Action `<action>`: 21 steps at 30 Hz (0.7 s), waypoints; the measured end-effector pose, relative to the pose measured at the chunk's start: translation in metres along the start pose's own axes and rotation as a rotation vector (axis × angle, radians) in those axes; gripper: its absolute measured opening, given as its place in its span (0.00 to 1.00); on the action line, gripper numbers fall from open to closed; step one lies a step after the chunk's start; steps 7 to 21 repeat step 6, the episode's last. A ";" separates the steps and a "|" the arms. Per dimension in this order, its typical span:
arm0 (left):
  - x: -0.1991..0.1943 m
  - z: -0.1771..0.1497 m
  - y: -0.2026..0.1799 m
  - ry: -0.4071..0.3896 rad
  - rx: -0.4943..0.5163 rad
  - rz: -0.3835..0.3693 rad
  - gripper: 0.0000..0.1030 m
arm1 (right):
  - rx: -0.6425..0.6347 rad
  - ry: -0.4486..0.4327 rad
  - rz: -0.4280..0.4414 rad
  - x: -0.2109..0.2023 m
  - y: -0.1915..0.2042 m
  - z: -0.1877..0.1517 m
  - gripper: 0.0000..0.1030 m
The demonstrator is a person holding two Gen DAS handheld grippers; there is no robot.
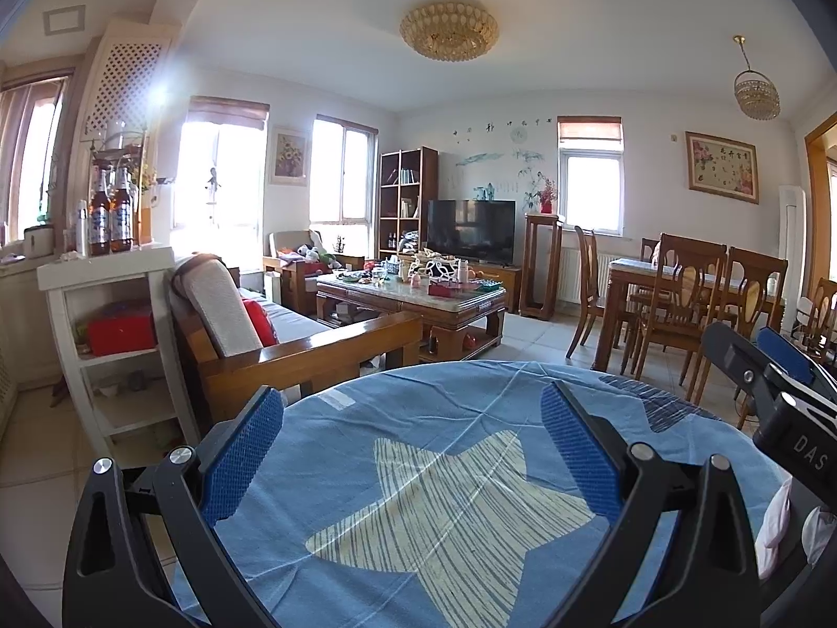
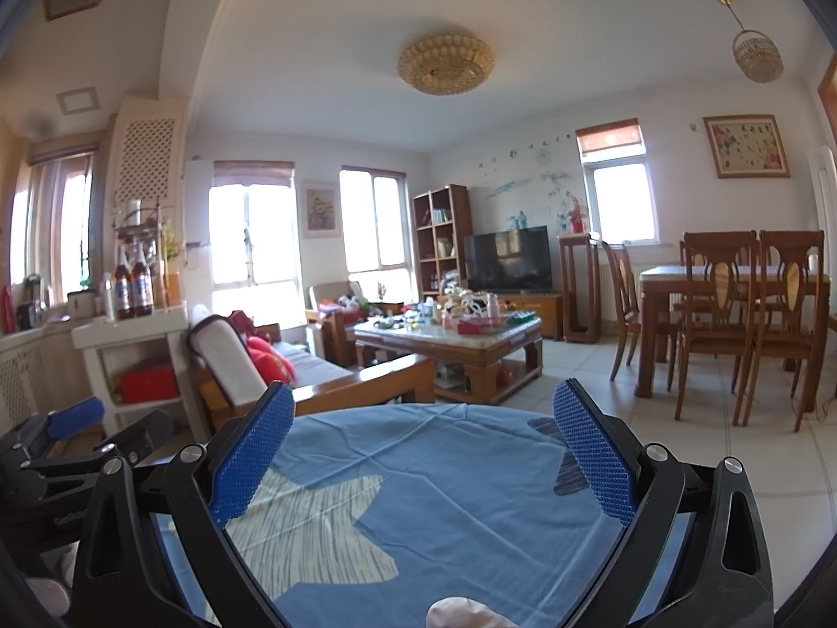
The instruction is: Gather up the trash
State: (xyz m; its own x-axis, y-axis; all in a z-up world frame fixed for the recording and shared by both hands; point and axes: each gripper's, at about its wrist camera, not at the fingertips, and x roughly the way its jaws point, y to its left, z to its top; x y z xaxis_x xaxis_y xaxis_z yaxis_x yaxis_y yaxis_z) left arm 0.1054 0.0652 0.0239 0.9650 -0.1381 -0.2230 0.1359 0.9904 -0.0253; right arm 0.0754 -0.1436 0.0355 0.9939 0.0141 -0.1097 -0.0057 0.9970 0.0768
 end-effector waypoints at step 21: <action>0.000 0.000 0.004 0.026 -0.031 0.001 0.95 | -0.002 0.002 0.001 0.001 0.000 0.000 0.95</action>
